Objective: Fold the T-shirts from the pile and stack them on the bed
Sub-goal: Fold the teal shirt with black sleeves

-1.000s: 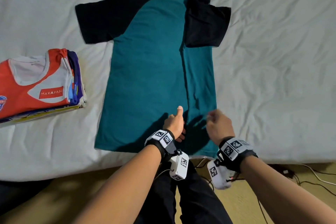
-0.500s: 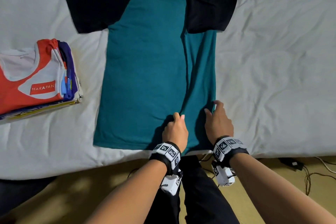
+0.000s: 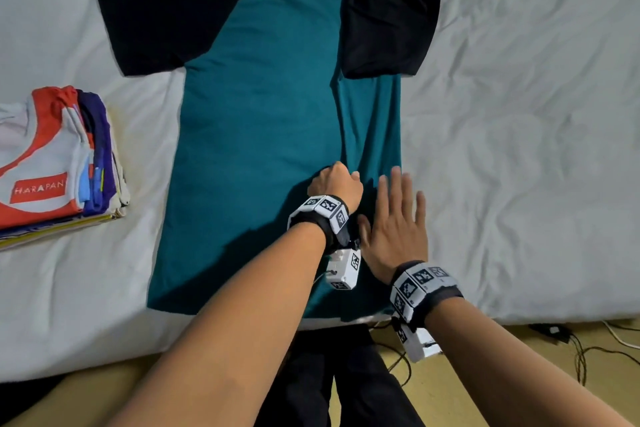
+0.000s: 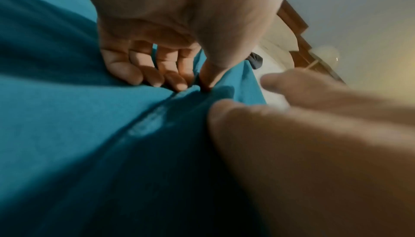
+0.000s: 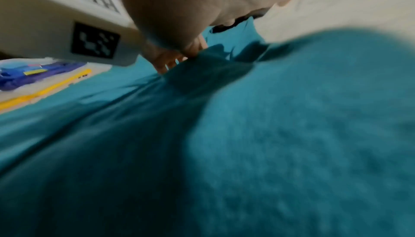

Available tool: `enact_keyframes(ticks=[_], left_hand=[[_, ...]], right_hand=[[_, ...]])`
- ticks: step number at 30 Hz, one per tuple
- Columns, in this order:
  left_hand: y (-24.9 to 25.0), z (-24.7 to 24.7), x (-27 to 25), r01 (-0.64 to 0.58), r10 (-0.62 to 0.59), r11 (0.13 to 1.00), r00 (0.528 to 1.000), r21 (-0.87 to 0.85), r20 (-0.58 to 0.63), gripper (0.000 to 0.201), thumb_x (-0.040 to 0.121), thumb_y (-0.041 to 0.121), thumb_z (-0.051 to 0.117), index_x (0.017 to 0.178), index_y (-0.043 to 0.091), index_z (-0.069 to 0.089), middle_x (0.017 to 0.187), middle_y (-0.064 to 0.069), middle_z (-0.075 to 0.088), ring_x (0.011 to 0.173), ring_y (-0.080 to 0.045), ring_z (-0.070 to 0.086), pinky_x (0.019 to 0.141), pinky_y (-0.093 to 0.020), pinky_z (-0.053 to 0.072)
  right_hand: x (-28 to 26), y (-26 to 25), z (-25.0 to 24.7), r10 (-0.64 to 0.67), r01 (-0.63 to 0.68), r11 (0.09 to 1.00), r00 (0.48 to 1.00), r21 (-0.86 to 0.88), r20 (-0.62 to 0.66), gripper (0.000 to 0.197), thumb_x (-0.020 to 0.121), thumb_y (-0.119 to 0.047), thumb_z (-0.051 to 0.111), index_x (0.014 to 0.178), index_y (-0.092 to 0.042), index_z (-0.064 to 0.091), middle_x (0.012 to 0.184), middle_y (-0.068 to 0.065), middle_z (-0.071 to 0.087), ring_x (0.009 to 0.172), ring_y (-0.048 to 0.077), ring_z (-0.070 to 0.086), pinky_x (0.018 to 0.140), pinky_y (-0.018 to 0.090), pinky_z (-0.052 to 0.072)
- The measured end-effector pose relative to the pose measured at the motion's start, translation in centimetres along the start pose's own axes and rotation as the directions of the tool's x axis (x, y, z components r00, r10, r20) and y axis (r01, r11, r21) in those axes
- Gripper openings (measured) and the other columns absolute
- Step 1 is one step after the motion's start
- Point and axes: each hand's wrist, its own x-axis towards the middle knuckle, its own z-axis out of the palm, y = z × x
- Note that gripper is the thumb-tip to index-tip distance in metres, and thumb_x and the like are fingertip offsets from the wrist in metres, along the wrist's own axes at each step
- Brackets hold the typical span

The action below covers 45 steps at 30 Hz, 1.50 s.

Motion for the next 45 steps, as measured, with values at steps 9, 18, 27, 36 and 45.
enact_keyframes(ticks=[9,18,27,36,45], left_hand=[[-2.6,-0.6,4.1,0.057,-0.061,0.966,0.998,-0.252,-0.007,0.04,0.086,0.05,0.047,0.087,0.013,0.059,0.08,-0.013,0.073,0.069,-0.033,0.072,0.075,-0.043,0.062],[3.0,-5.0,10.5,-0.086,0.006,0.888,0.984,-0.451,-0.176,0.05,0.077,0.012,0.073,0.06,0.021,0.026,0.059,0.002,0.025,0.06,-0.023,0.023,0.055,-0.031,0.024],[-1.6,-0.3,1.4,-0.42,0.521,0.805,0.839,0.42,-0.159,0.064,0.103,0.039,0.043,0.159,0.014,0.022,0.165,-0.016,0.019,0.15,-0.037,0.022,0.115,-0.06,0.028],[-7.9,0.3,-1.5,-0.476,0.525,0.669,0.846,0.572,0.09,0.057,0.105,0.043,0.034,0.157,0.021,0.031,0.165,-0.008,0.026,0.151,-0.036,0.022,0.117,-0.061,0.023],[1.6,-6.4,4.2,-0.455,0.513,0.84,0.843,0.297,-0.162,0.018,0.101,0.023,0.05,0.114,0.018,0.062,0.108,-0.006,0.068,0.1,-0.035,0.063,0.08,-0.044,0.049]], right_hand=[[0.5,1.1,3.9,-0.006,0.002,0.999,0.996,0.039,0.091,0.078,0.102,-0.061,0.008,0.162,-0.012,0.004,0.17,0.007,-0.007,0.156,0.026,-0.009,0.125,0.052,0.0],[0.3,1.4,4.5,-0.003,-0.003,0.999,0.993,0.047,0.121,0.075,0.103,-0.061,0.004,0.161,-0.014,-0.008,0.168,0.005,-0.019,0.154,0.022,-0.022,0.125,0.051,-0.005],[0.5,1.4,4.8,-0.008,-0.003,0.996,0.992,0.085,0.127,0.071,0.104,-0.053,0.004,0.161,-0.013,-0.006,0.168,0.005,-0.018,0.154,0.022,-0.02,0.125,0.05,-0.007],[2.4,1.2,0.2,0.014,-0.025,0.993,0.996,0.113,0.09,0.048,0.098,-0.037,0.028,0.133,-0.014,0.051,0.145,0.006,0.049,0.136,0.028,0.042,0.107,0.047,0.032],[15.8,3.2,-8.6,0.308,-0.362,0.871,0.929,0.332,0.207,0.024,0.099,-0.027,0.043,0.102,-0.011,0.06,0.105,0.012,0.063,0.087,0.034,0.058,0.077,0.039,0.05]])
